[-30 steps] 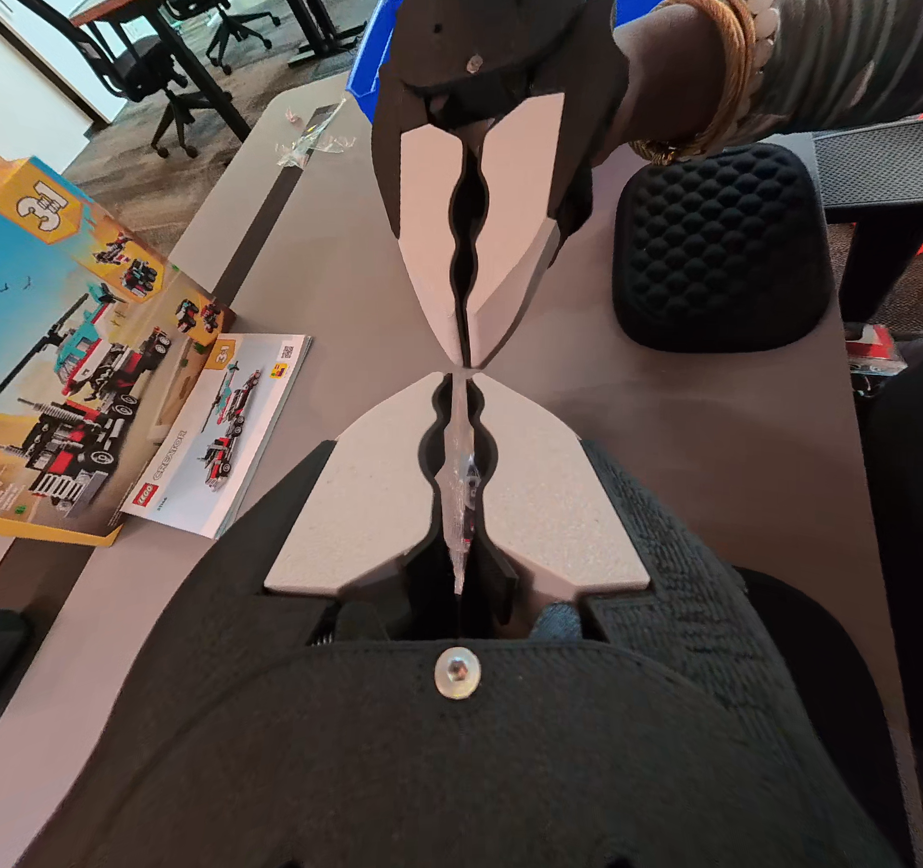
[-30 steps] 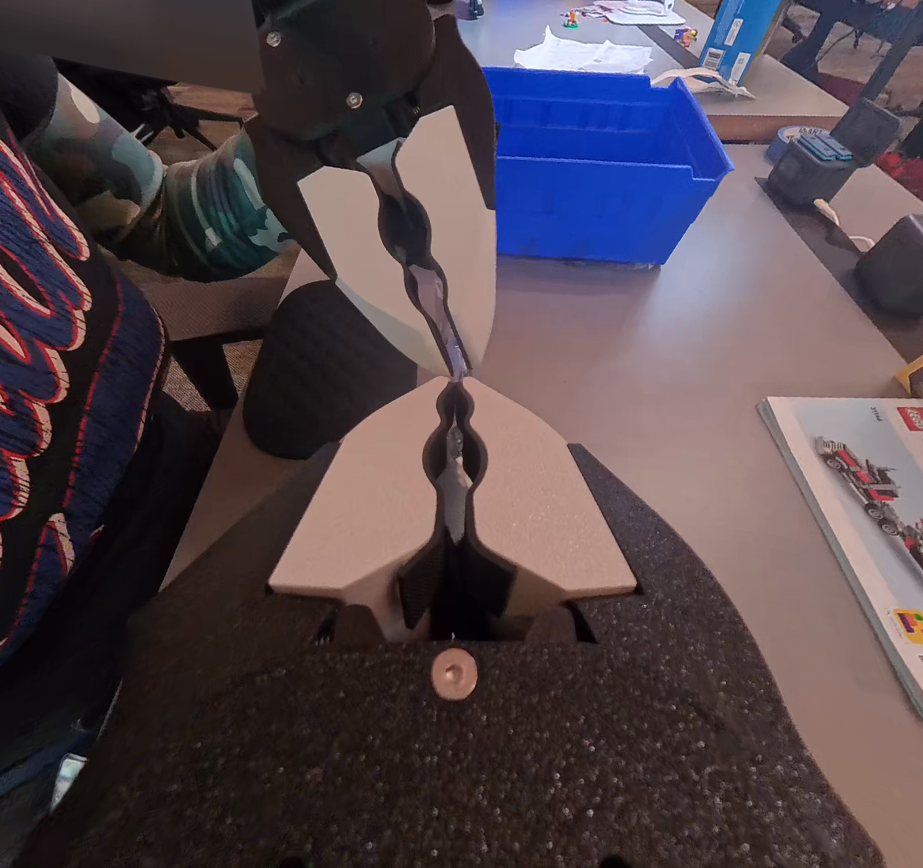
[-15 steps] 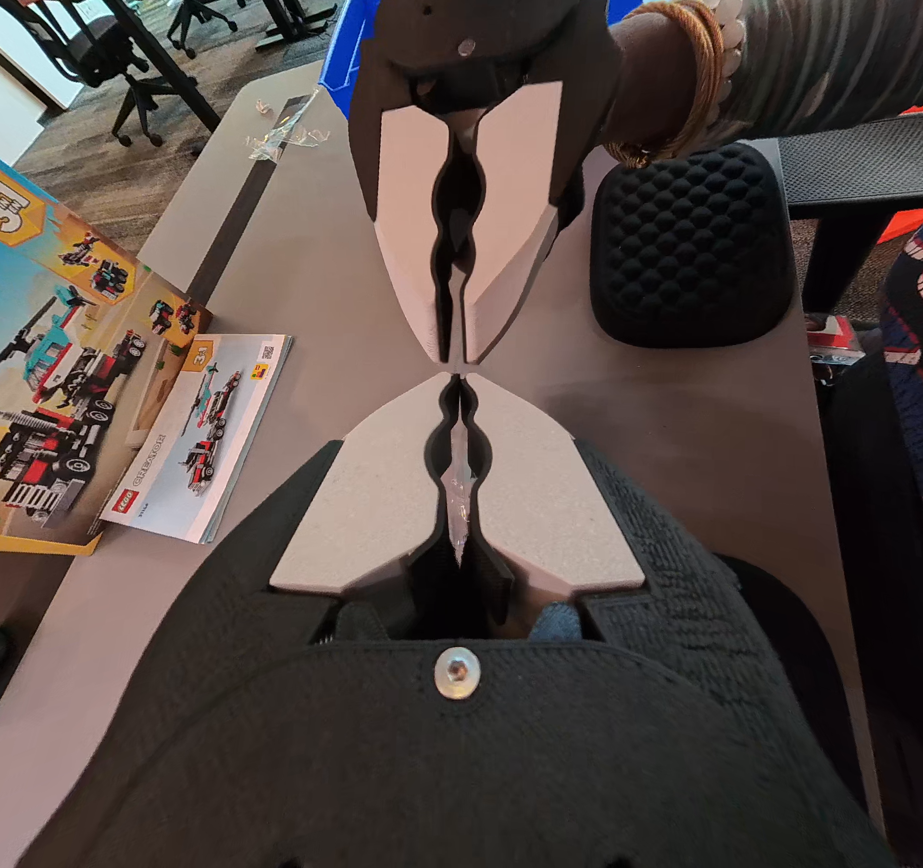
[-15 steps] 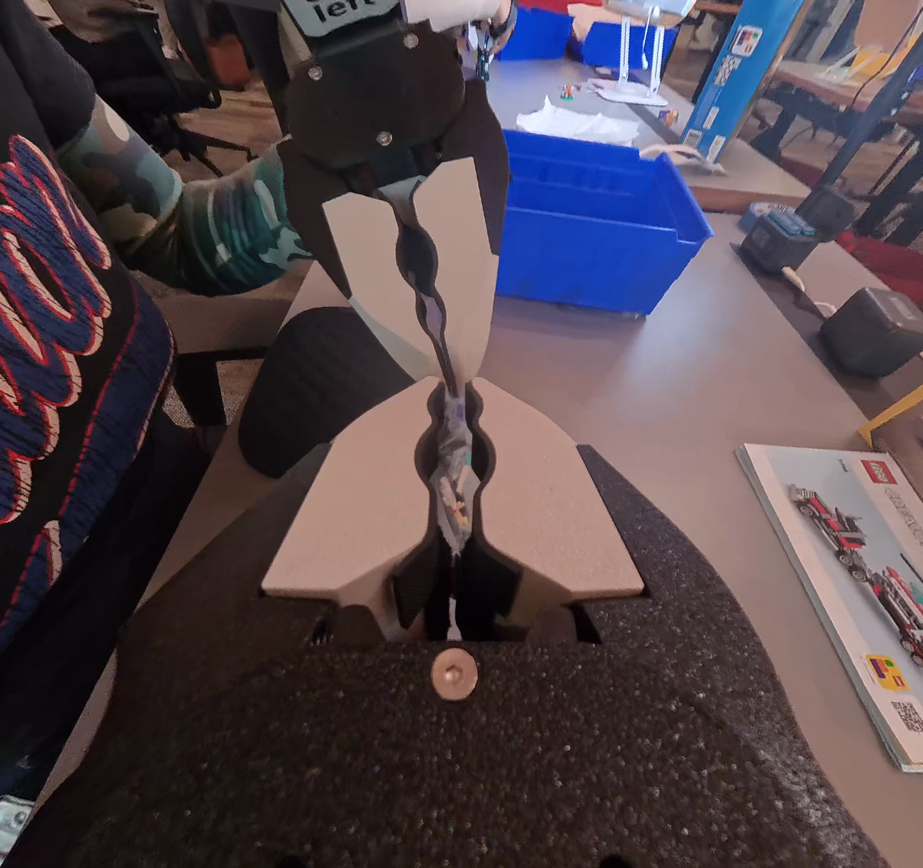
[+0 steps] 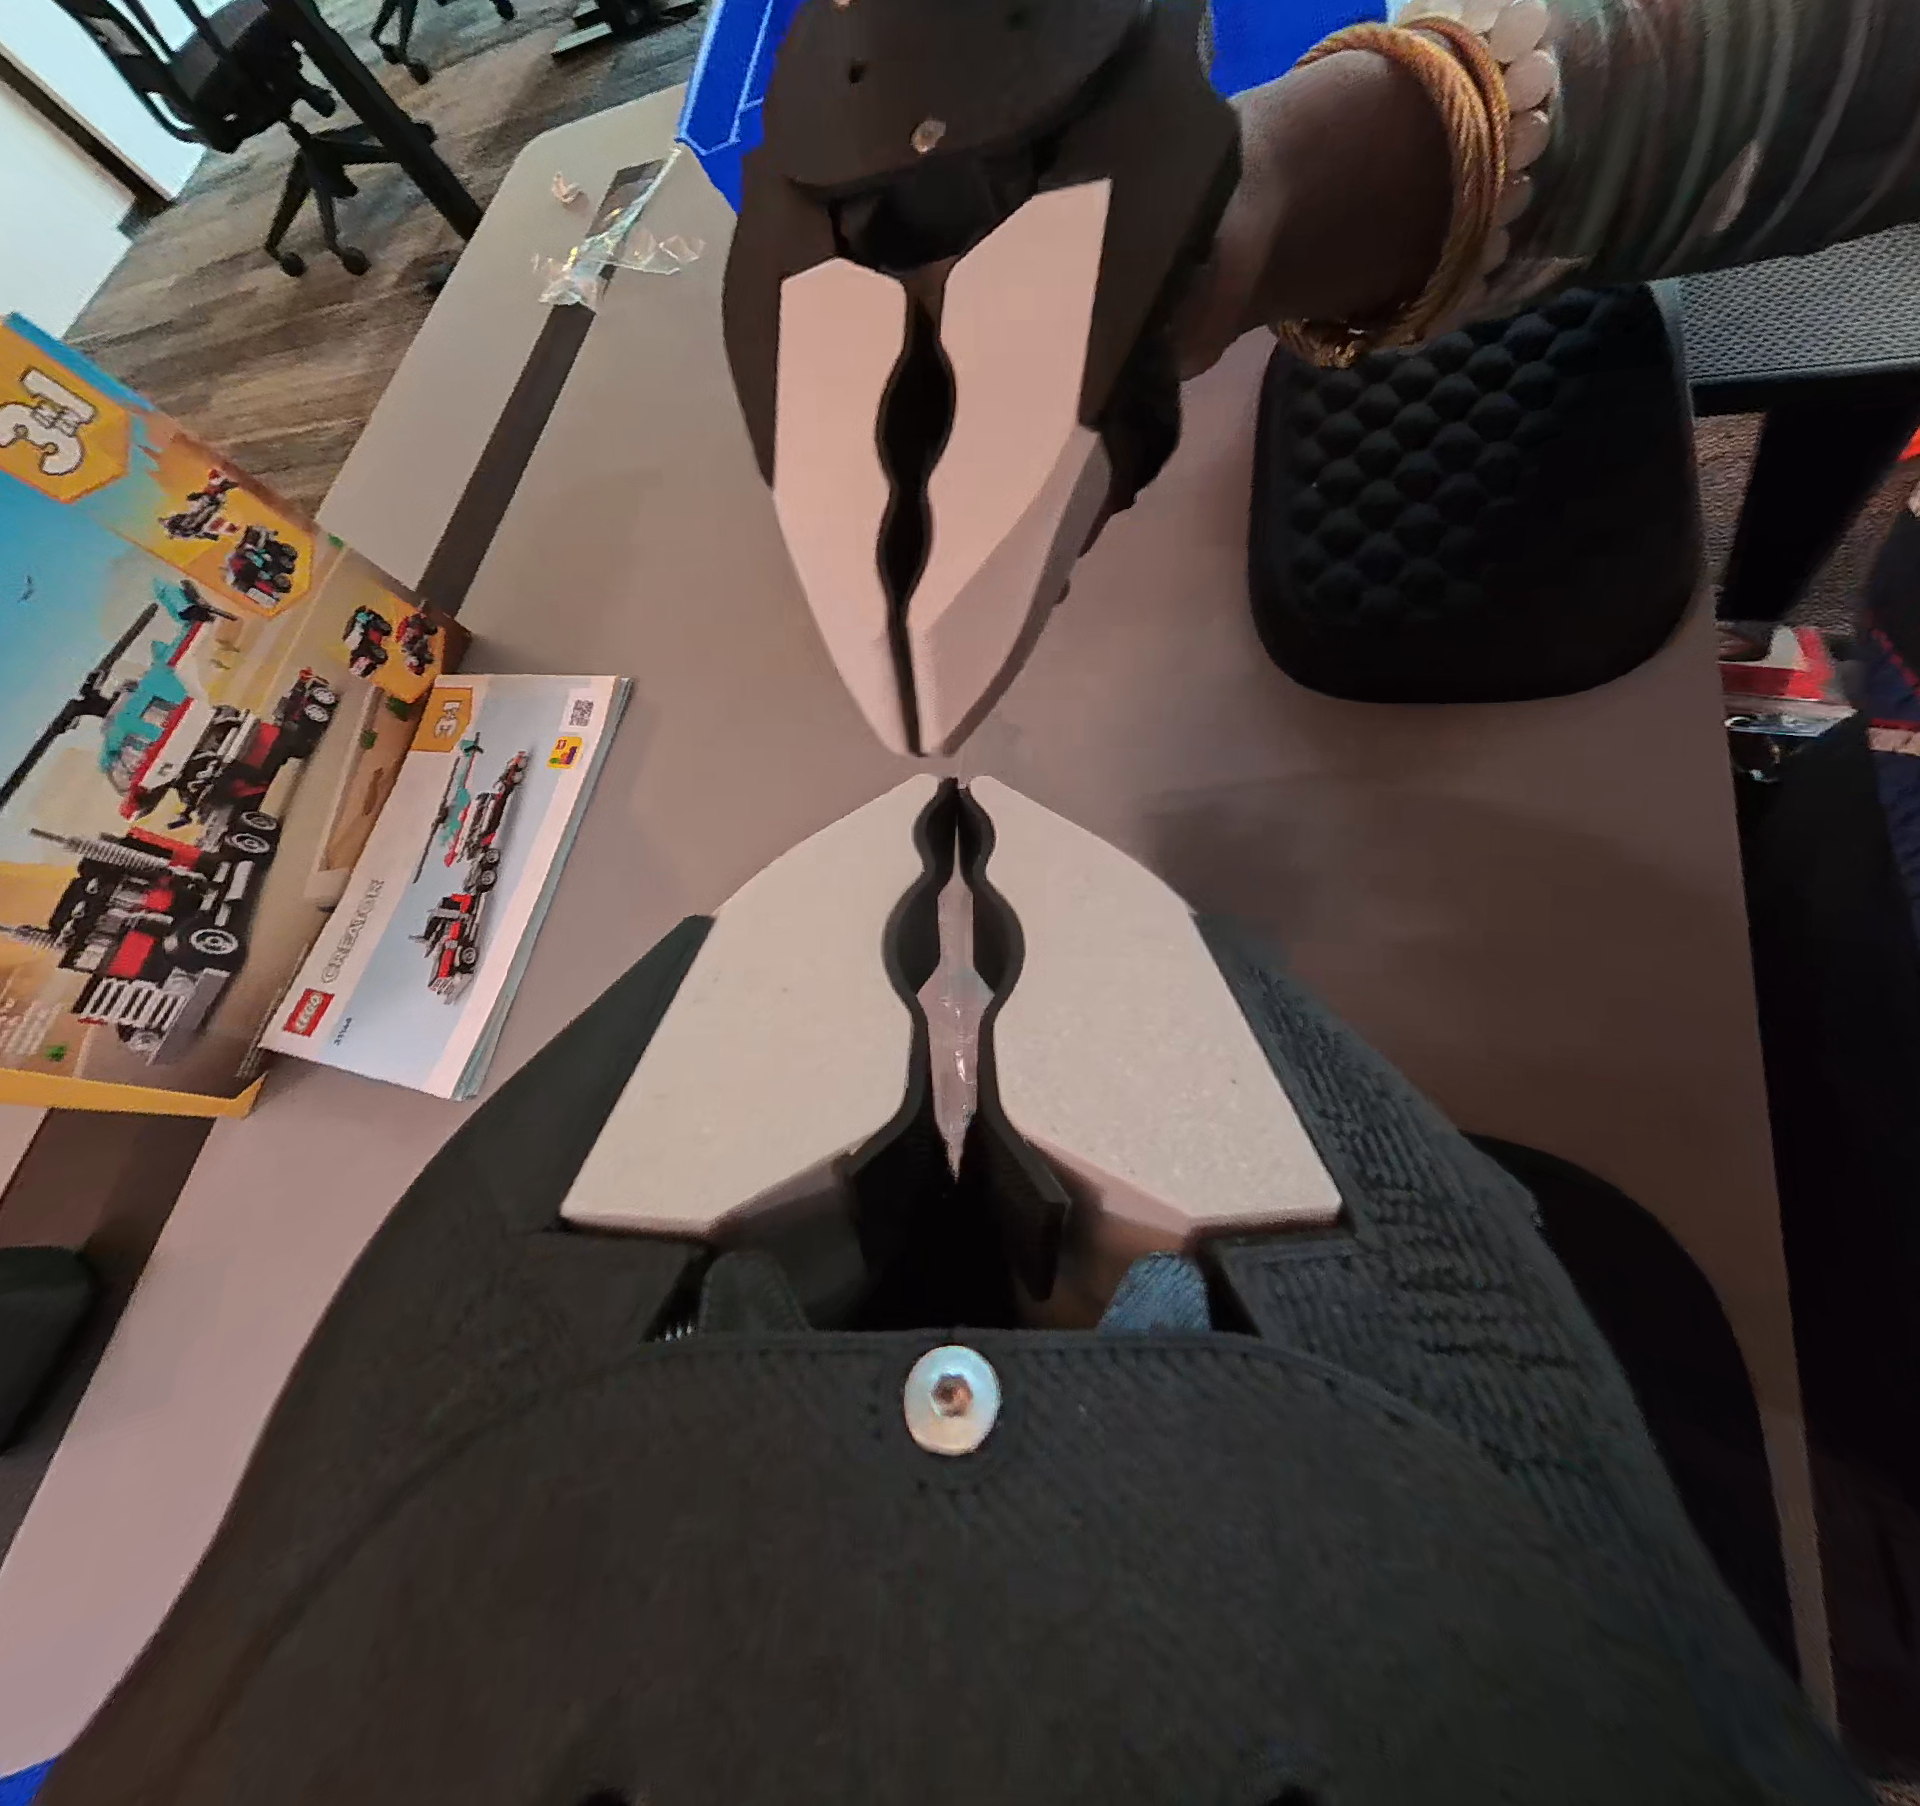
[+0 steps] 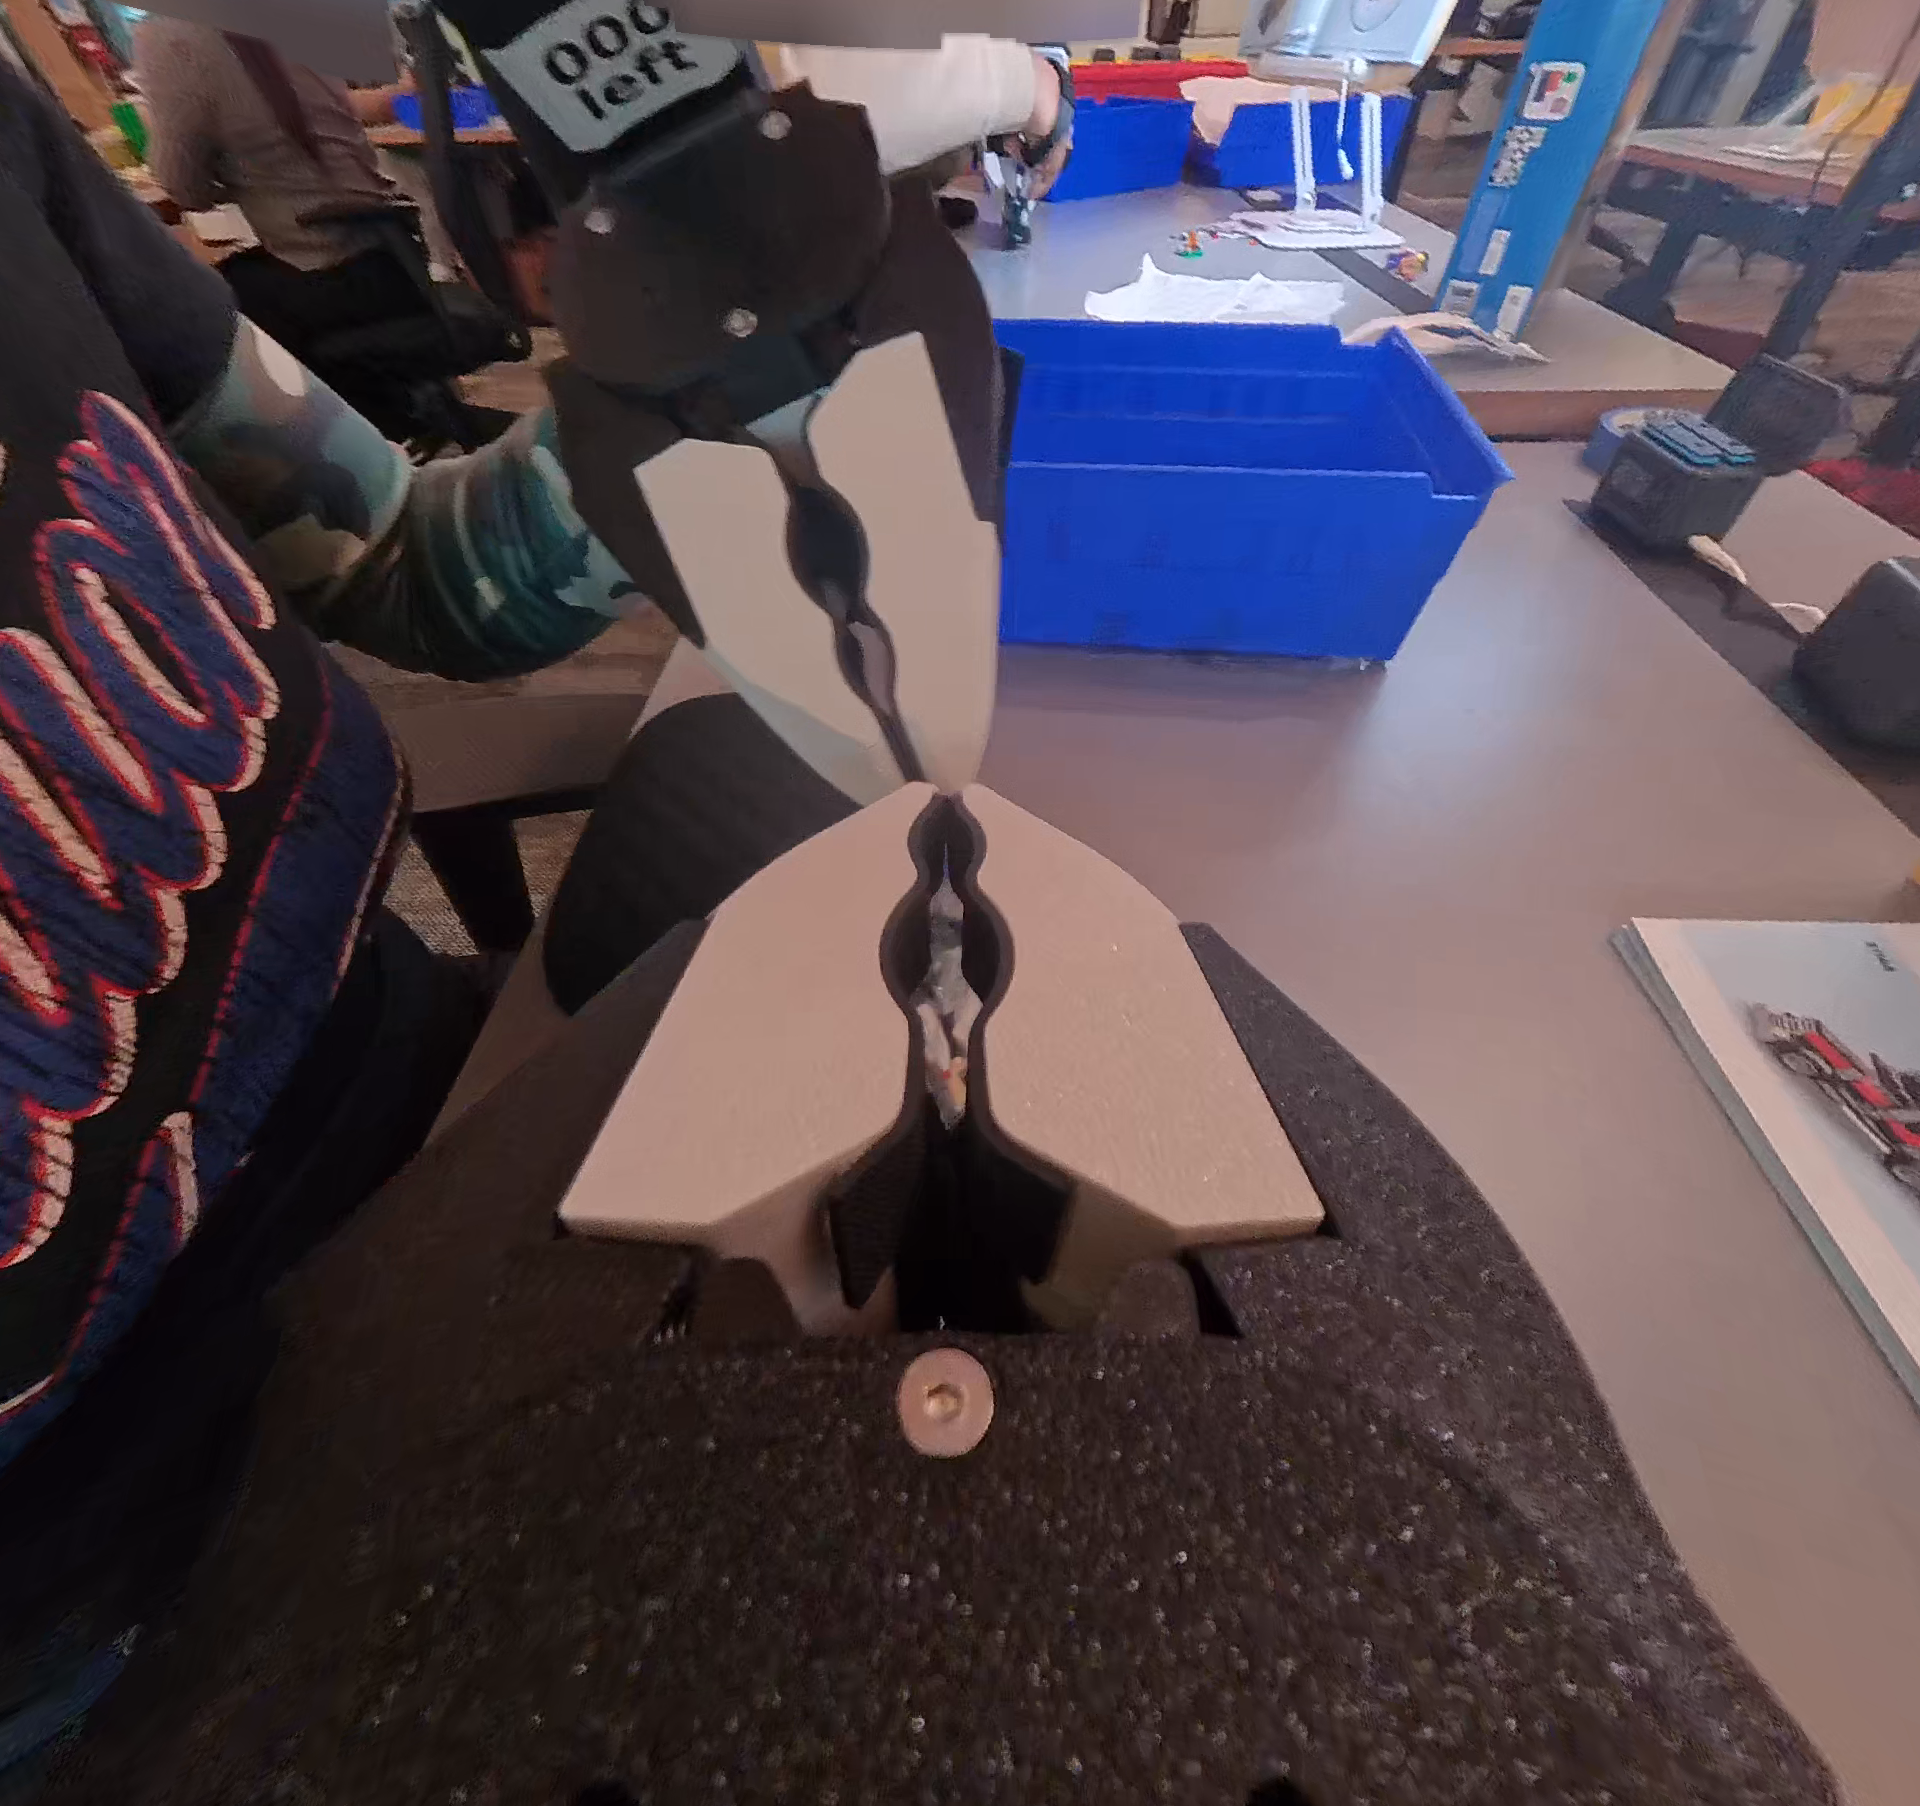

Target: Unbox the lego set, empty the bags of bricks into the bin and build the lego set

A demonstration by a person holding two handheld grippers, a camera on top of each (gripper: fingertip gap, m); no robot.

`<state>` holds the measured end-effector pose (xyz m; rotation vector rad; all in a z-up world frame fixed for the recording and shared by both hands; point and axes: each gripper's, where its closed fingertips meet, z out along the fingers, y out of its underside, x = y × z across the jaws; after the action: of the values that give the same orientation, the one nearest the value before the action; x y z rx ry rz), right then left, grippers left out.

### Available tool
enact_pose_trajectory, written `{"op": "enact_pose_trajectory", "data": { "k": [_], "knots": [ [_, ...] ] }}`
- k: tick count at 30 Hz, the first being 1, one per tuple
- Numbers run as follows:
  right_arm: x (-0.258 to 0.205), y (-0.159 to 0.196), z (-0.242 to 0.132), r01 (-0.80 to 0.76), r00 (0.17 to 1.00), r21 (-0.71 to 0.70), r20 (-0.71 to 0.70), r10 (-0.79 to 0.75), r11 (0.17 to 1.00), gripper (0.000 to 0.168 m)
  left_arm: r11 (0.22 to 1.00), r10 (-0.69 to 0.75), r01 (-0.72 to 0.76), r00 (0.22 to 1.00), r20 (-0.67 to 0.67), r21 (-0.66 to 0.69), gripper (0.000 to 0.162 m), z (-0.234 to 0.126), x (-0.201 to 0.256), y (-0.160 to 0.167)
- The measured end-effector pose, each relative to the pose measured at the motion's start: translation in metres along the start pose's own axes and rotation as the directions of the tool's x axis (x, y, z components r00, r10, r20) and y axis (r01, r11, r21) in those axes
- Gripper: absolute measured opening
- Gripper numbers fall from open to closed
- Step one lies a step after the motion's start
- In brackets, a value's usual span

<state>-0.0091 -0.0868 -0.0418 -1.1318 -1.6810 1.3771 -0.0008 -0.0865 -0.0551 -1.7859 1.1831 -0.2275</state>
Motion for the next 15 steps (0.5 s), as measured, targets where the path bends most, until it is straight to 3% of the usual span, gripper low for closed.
{"op": "enact_pose_trajectory", "data": {
  "k": [3, 5, 6, 9, 10, 11, 15],
  "knots": [
    [-0.005, -0.003, -0.002, 0.057, 0.998, 0.039, 0.000, -0.057, 0.998, 0.003, 1.000, -0.017, 0.017, 1.000, -0.002, 0.000, 0.000, -0.001, -0.002, 0.001],
    [-0.004, -0.002, -0.002, 0.073, 0.997, 0.038, -0.016, -0.073, 0.997, 0.033, 1.000, -0.020, 0.020, 1.000, -0.008, -0.003, 0.000, -0.001, -0.002, 0.002],
    [-0.005, -0.001, -0.002, 0.084, 0.996, 0.031, -0.017, -0.083, 0.996, 0.036, 1.000, -0.018, 0.018, 1.000, -0.010, -0.006, 0.000, -0.001, -0.002, 0.002],
    [-0.003, 0.004, 0.003, 0.124, 0.992, -0.003, -0.030, -0.124, 0.992, 0.026, 1.000, -0.015, 0.015, 1.000, -0.020, -0.011, 0.000, 0.001, -0.001, 0.002],
    [-0.003, 0.007, 0.004, 0.143, 0.989, -0.028, -0.031, -0.144, 0.989, 0.008, 1.000, -0.012, 0.012, 1.000, -0.023, -0.016, 0.000, 0.002, 0.000, 0.002],
    [-0.001, 0.007, 0.004, 0.161, 0.986, -0.035, -0.041, -0.163, 0.986, 0.000, 1.000, -0.009, 0.009, 1.000, -0.023, -0.022, 0.000, 0.002, 0.000, 0.003],
    [0.000, 0.007, 0.005, 0.073, 0.997, -0.027, -0.013, -0.073, 0.997, 0.000, 1.000, -0.007, 0.007, 1.000, -0.006, -0.018, 0.000, 0.001, -0.001, 0.003]
  ]
}}
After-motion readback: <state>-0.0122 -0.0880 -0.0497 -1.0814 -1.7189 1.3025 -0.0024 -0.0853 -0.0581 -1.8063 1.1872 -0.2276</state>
